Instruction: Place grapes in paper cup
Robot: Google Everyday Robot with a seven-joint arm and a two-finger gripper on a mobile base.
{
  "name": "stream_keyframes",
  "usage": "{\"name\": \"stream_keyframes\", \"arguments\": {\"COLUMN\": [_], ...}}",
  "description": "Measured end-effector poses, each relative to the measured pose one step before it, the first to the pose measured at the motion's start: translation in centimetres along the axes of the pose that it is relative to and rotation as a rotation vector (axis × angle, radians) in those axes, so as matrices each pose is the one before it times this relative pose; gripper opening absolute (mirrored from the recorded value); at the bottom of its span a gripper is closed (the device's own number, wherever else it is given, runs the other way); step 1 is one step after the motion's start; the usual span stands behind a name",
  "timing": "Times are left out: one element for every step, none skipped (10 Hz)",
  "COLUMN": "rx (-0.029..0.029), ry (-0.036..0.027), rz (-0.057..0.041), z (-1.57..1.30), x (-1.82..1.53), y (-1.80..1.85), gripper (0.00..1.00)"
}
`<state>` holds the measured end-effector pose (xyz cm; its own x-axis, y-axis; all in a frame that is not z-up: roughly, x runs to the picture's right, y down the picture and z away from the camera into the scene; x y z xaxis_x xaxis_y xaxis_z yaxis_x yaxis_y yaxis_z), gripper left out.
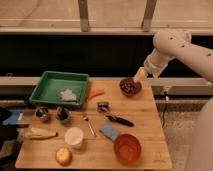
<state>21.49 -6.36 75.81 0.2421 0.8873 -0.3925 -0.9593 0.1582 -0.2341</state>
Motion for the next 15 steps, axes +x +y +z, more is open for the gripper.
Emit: {"name": "stream_keyframes", "arguments": {"rx": [-0.01165,-0.01690,-0.00262,0.00798,-0.00096,0.00518,-0.00055,-0.00146,0.00172,-0.00079,-0.03013,-0.09204,-0.07037,-0.06978,-0.03382], "ry": [-0.00631,-0.01227,-0.00386,0.00913,-0.00062,0.00175,-0.00060,0.00015,-0.00018,-0.00335,-0.00742,-0.00412,0.00425,0.00401,0.00942], "rz": [-0.00529,0.00050,0.00059,-0.00030,0.00222,0.00389,-0.00135,-0.00267,0.00330,0.00337,0.01109,0.02029,0.01270,0.00963,0.00716], "z": [1.150,1.962,0.991,1.198,0.033,-0.026,0.005,0.069,-0.120,-0.037,0.160,0.527,0.606,1.175,0.970], "x": [-0.780,-0.757,-0.377,-0.315,-0.078,0.232,-0.085,-0.109,0.145,0.060,-0.062,0.396,0.476,0.260,0.244], "y": [0.117,-0.324,-0.132,0.003,0.070,-0.409,0.108,0.203,-0.185,-0.059,0.356,-0.058,-0.205,0.020,-0.067], "gripper": [0.71,0.71,0.71,0.71,0.71,0.71,0.71,0.71,0.71,0.71,0.71,0.71,0.71,0.71,0.71]}}
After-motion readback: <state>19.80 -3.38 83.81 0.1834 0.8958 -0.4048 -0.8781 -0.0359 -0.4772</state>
